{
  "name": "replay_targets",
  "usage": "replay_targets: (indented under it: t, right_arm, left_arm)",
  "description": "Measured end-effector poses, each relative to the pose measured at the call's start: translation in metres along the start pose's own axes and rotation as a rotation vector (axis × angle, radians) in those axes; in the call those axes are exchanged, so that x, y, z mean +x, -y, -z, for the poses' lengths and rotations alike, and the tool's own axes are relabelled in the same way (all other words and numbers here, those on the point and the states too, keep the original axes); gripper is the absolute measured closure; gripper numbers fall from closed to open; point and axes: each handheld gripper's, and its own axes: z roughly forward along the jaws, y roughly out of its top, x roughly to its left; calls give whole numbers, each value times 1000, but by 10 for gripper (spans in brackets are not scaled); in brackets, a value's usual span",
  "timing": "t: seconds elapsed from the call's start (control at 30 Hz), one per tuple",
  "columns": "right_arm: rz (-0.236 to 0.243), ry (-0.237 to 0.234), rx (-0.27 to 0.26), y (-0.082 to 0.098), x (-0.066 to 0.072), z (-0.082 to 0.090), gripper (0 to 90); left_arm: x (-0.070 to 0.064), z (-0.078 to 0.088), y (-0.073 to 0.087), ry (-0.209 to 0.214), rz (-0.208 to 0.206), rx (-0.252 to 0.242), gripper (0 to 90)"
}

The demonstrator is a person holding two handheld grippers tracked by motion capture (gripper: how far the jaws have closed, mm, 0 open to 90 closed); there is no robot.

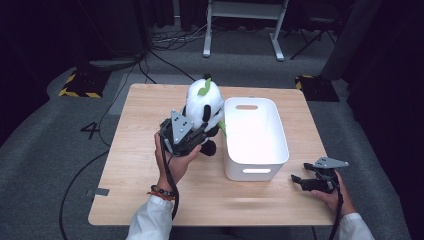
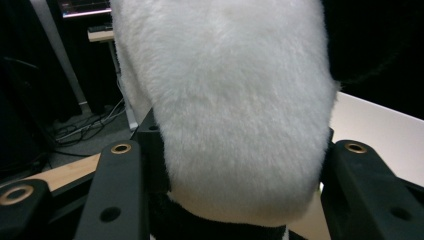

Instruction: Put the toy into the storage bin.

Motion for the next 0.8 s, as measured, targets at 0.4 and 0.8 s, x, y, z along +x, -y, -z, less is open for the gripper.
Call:
replay_targets:
  t: [0.4, 0.8]
  right_arm:
    - [0, 1, 0, 0, 0, 0, 210]
    - [0, 1, 0, 0, 0, 0, 210]
  left_arm:
    - [-3, 6, -17, 11, 3, -43, 477]
    - [-9, 6, -30, 25, 6, -66, 474]
